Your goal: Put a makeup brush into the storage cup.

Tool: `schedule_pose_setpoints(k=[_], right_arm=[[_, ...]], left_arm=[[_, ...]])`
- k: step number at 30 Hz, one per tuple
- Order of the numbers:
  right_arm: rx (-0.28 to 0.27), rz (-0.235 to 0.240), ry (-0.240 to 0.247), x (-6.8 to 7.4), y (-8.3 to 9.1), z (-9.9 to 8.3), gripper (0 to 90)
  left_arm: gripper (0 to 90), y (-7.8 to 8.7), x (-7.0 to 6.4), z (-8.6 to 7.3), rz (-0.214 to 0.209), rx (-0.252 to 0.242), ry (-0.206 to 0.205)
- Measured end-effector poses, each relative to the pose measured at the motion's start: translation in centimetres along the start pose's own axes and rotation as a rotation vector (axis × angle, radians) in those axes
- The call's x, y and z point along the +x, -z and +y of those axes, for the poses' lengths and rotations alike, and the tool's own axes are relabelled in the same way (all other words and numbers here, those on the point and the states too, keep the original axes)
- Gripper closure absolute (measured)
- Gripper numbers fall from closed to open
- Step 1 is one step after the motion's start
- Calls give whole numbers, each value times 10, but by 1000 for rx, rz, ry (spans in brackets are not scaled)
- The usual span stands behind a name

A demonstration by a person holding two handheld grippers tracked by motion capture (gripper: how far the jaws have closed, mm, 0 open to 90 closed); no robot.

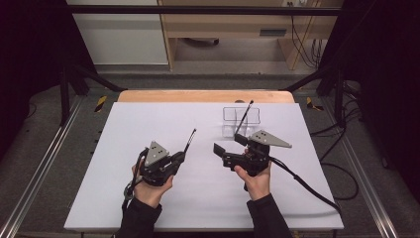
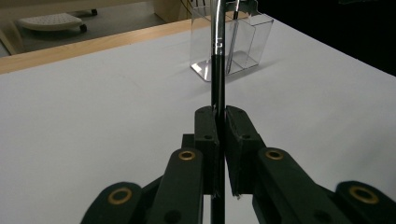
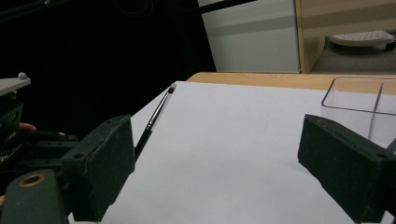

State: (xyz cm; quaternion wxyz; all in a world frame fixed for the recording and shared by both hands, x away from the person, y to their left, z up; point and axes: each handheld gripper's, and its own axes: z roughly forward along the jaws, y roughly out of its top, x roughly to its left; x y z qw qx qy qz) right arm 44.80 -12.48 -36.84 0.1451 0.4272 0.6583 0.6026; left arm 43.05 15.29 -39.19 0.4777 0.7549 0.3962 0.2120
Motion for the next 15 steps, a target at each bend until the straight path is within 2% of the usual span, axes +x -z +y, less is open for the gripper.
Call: schedule_pose_setpoints(k=[15], right_arm=[[14, 22, -50, 2, -13, -8, 146]], left_arm=[[835, -10, -12, -2, -29, -26, 2]])
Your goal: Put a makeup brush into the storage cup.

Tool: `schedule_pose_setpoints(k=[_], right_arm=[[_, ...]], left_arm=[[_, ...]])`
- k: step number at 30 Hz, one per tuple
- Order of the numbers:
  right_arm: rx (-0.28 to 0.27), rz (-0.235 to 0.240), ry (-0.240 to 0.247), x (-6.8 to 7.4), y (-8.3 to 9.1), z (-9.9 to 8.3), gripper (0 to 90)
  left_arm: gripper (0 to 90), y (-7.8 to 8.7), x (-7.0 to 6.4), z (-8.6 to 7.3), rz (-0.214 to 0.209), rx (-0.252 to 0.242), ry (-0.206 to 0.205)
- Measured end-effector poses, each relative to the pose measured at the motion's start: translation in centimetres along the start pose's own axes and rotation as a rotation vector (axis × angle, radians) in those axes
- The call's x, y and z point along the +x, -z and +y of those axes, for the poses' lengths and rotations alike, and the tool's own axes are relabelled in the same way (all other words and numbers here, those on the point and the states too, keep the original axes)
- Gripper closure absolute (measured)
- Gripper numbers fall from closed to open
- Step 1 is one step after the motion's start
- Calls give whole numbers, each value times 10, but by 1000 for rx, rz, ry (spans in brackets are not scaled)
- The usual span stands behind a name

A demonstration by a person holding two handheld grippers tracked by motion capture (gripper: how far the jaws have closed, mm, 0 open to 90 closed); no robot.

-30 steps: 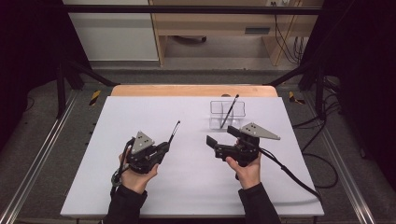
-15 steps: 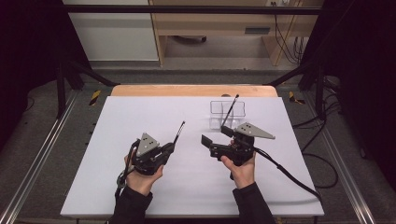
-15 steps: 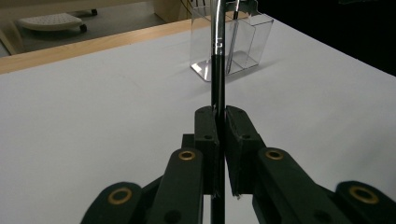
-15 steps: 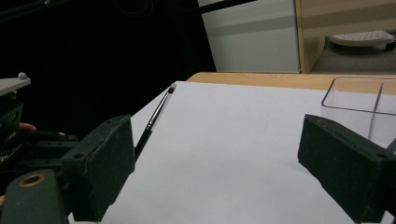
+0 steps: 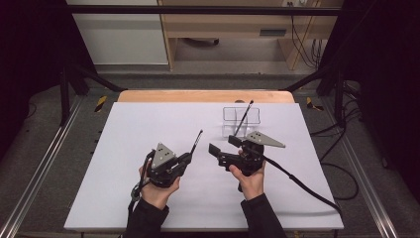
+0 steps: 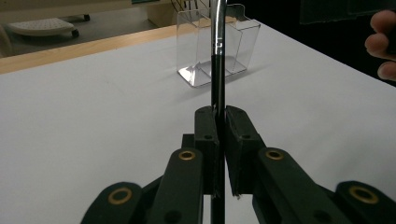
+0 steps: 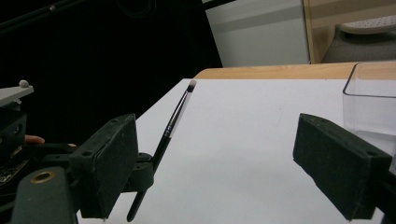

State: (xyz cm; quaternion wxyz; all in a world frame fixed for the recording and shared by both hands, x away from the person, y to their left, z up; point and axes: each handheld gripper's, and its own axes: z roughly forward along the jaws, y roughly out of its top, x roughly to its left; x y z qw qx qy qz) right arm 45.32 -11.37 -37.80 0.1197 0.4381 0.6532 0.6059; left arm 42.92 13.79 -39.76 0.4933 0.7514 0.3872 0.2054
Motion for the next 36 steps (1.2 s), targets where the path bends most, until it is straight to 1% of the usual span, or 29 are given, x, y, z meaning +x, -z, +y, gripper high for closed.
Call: schedule_pose_setpoints(k=[5, 14, 17, 22, 29, 36], right_arm=[[4, 3, -5, 0, -3, -1, 152], [-4, 5, -33, 1, -8, -3, 179], [-5, 4, -36, 1, -8, -3, 203], [-3, 2, -53, 1, -11, -5, 232], [-5, -2, -82, 1, -14, -6, 273], [0, -7, -107, 1, -16, -8, 335]], left_arm=[[835, -2, -5, 1, -7, -10, 1], [835, -6, -14, 2, -17, -19, -4], [836, -7, -17, 2, -16, -27, -1], [835, -7, -21, 3, -18, -37, -9], [835, -8, -25, 2, -20, -41, -7], [835, -10, -31, 3, -25, -40, -11]])
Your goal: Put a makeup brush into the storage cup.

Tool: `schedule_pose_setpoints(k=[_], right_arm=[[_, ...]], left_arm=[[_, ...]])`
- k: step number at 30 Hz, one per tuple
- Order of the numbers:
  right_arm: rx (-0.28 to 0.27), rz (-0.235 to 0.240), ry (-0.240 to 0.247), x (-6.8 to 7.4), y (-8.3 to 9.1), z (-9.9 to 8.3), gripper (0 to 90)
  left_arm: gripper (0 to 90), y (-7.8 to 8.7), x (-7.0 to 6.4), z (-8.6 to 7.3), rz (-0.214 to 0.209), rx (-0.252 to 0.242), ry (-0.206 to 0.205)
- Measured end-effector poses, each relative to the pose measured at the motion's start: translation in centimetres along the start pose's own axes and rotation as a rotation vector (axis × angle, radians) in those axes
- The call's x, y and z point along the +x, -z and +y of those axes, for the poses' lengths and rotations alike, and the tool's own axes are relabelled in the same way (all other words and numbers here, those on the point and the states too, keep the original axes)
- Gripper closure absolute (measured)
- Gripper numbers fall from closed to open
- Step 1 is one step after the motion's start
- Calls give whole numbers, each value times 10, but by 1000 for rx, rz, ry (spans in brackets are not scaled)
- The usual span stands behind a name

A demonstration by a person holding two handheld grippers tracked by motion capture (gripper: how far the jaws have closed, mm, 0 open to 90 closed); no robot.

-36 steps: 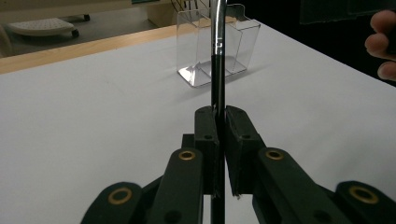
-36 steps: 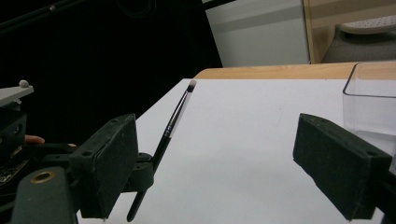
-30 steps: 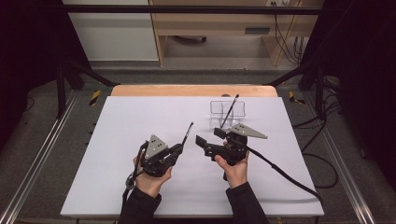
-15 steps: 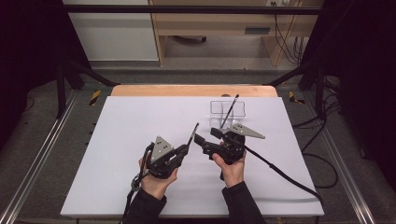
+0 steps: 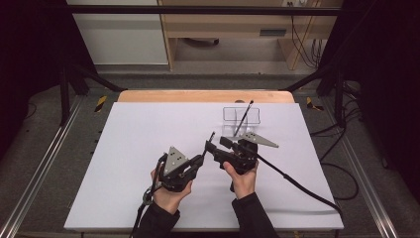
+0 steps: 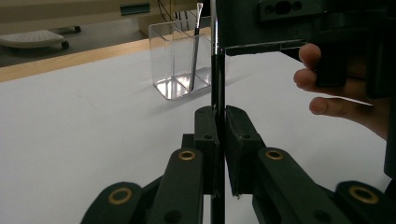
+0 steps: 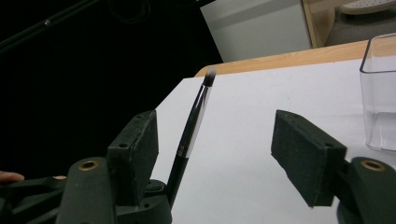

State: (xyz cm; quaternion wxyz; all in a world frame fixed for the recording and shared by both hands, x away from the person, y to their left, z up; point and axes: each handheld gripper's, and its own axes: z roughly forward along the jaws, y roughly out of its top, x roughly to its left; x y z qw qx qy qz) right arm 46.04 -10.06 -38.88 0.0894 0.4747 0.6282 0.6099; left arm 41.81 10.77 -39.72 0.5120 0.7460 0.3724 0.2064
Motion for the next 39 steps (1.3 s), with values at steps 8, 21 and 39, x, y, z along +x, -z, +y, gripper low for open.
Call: schedule_pose_setpoints(k=[8, 21, 39], right_arm=[[-5, 15, -35, 1, -1, 0, 423], [6, 33, -69, 1, -3, -2, 567], [22, 58, -89, 1, -5, -5, 747]], left_arm=[[836, -2, -3, 0, 4, 0, 3], [836, -5, -7, 0, 7, 4, 10], [836, -6, -9, -1, 12, 10, 8]])
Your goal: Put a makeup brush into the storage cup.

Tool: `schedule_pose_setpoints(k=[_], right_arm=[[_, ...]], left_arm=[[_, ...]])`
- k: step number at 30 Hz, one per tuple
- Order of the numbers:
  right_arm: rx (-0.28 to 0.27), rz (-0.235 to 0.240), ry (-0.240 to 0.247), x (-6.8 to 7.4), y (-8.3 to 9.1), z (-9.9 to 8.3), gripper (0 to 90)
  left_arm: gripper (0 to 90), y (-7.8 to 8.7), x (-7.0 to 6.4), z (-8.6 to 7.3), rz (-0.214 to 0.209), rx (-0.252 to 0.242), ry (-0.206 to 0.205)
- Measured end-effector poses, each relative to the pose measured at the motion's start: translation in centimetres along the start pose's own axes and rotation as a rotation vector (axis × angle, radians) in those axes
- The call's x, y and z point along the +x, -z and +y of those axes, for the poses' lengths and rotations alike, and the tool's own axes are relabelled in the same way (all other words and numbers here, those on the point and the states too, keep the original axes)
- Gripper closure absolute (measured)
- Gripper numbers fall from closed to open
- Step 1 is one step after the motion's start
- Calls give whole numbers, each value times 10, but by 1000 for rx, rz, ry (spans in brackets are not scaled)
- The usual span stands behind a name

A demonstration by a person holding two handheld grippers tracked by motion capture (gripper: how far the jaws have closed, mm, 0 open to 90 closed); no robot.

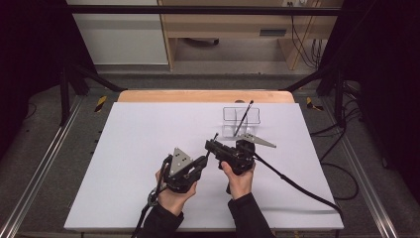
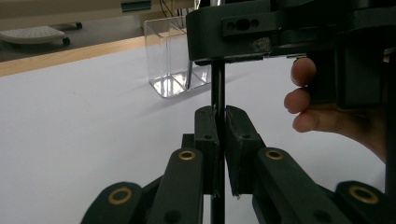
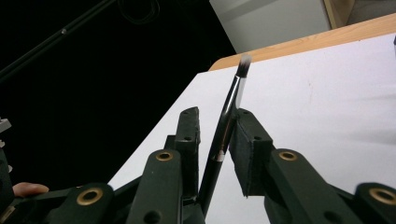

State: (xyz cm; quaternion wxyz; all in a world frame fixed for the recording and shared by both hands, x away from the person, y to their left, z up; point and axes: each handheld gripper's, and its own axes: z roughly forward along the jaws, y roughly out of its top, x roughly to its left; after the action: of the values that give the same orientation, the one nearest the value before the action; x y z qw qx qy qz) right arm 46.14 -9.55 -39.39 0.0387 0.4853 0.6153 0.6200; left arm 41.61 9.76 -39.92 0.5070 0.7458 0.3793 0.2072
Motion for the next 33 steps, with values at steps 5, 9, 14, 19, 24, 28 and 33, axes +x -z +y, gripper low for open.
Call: schedule_pose_setpoints(k=[5, 9, 14, 19, 24, 28, 33], right_arm=[[7, 12, -9, 0, 0, -1, 794], [8, 24, -12, 0, -1, -1, 822], [7, 43, -10, 1, 0, -1, 835], [9, 45, -2, 1, 1, -2, 838], [3, 45, 17, 1, 1, -2, 839], [-16, 32, 42, 2, 3, -1, 838], [-30, 16, 71, 1, 7, 4, 838]], left_arm=[[836, 0, 1, -1, 1, 1, 0], [836, 0, 1, -2, 1, 3, 0], [835, 0, 1, -2, -1, 3, -4], [830, 0, 2, -1, -14, 11, -10], [743, 1, 6, 1, -45, 25, -26], [612, 2, 10, 4, -74, 19, -30], [449, 4, 14, 8, -108, 24, -56]])
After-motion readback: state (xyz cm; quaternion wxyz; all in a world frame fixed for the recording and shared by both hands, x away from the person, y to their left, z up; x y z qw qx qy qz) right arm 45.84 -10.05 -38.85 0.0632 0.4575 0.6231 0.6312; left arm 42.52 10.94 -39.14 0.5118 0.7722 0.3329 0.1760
